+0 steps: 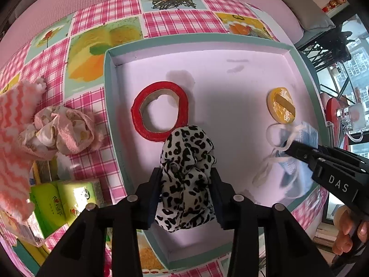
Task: Organize soft objects
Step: 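Carry the scrunchie and blue mask into the white tray and release both, then move both tools back toward the green sponges on the table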
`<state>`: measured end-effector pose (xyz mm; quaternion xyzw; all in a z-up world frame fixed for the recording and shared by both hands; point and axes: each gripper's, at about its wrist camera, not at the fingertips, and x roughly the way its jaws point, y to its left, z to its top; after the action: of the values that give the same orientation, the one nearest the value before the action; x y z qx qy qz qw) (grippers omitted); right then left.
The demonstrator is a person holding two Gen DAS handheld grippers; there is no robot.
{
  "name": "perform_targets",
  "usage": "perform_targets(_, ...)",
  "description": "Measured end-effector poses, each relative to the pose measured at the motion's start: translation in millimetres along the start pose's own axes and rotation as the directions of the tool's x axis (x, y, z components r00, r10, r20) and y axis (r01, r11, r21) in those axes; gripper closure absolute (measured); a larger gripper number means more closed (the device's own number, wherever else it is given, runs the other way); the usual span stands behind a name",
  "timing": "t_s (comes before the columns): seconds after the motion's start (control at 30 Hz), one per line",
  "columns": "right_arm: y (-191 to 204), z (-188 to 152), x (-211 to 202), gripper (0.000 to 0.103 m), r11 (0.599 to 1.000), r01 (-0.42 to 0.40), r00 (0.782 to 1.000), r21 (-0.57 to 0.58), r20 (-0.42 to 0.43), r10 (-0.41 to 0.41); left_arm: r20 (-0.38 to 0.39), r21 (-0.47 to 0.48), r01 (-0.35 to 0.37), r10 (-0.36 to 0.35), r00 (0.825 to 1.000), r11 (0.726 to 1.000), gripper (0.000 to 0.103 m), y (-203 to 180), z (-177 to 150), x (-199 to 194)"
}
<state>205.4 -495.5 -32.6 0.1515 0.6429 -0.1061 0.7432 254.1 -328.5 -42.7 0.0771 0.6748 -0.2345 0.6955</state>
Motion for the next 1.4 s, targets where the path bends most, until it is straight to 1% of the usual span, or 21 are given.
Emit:
perform_targets(0.1, 5, -1, -7, 0.054, 1.0, 0.004, 1.0, -0.015, 0.014, -0.004, 0.016, -0.001, 0.003, -0.003, 1.0, 1.0, 0.049, 0, -2, -9)
perform_targets(0.2, 8, -4, -15, 0.044, 1.0, 0.002, 1.0, -0.016, 0.028, -0.001, 0.036, 0.001, -0.003, 0.003, 0.999, 1.0, 0.047, 1, -4, -19)
perform_targets(0.23, 10, -6, -19, 0.043, 1.0, 0.002, 0.999, -0.018, 0.034, -0.001, 0.043, -0.002, -0.003, 0.003, 0.999, 1.0, 0.046, 2, -5, -23)
perform_targets(0.27, 13, -5, -25, 0.042, 1.0, 0.001, 0.999, -0.02, 0.039, -0.001, 0.048, -0.007, -0.003, 0.003, 0.999, 1.0, 0.04, 3, -6, -27)
perform_targets(0.3, 15, -5, -28, 0.039, 1.0, 0.0, 0.999, -0.021, 0.045, 0.001, 0.056, -0.012, -0.005, 0.006, 0.998, 1.0, 0.03, 5, -8, -32)
perform_targets(0.33, 18, -6, -31, 0.034, 1.0, -0.001, 0.999, -0.022, 0.052, 0.003, 0.065, -0.015, -0.01, 0.011, 0.998, 1.0, 0.027, 6, -9, -36)
perform_targets(0.37, 20, -8, -35, 0.032, 1.0, -0.003, 0.998, -0.024, 0.056, 0.004, 0.08, -0.018, -0.017, 0.018, 0.997, 1.0, 0.024, 7, -11, -42)
perform_targets(0.43, 25, -11, -39, 0.024, 1.0, -0.005, 0.998, -0.028, 0.062, 0.007, 0.099, -0.023, -0.029, 0.031, 0.995, 0.999, 0.024, 10, -14, -52)
perform_targets(0.6, 28, -21, -48, 0.015, 0.999, -0.012, 0.998, -0.035, 0.067, 0.014, 0.131, -0.056, -0.064, 0.071, 0.989, 0.996, 0.02, 21, -21, -75)
perform_targets(0.7, 35, -28, -52, 0.004, 0.999, -0.009, 0.997, -0.044, 0.071, 0.012, 0.141, -0.076, -0.08, 0.091, 0.986, 0.994, 0.02, 28, -25, -83)
perform_targets(0.87, 41, -40, -54, 0.002, 0.998, -0.019, 0.997, -0.054, 0.067, 0.023, 0.145, -0.105, -0.102, 0.117, 0.982, 0.989, 0.02, 37, -36, -89)
perform_targets(0.93, 45, -45, -53, 0.0, 0.998, -0.016, 0.998, -0.061, 0.065, 0.02, 0.142, -0.109, -0.115, 0.13, 0.981, 0.987, 0.02, 40, -41, -89)
perform_targets(1.07, 50, -56, -54, 0.0, 0.998, -0.022, 0.997, -0.063, 0.069, 0.027, 0.162, -0.118, -0.121, 0.139, 0.977, 0.986, 0.02, 50, -55, -97)
perform_targets(1.17, 54, -61, -57, 0.0, 0.998, -0.019, 0.997, -0.065, 0.076, 0.024, 0.177, -0.11, -0.147, 0.165, 0.97, 0.983, 0.02, 55, -65, -105)
perform_targets(1.3, 62, -70, -63, 0.0, 0.997, -0.025, 0.995, -0.076, 0.09, 0.032, 0.183, -0.125, -0.162, 0.183, 0.966, 0.979, 0.02, 66, -76, -113)
perform_targets(1.4, 68, -75, -68, 0.0, 0.995, -0.032, 0.995, -0.091, 0.089, 0.04, 0.178, -0.145, -0.199, 0.223, 0.958, 0.969, 0.02, 75, -85, -119)
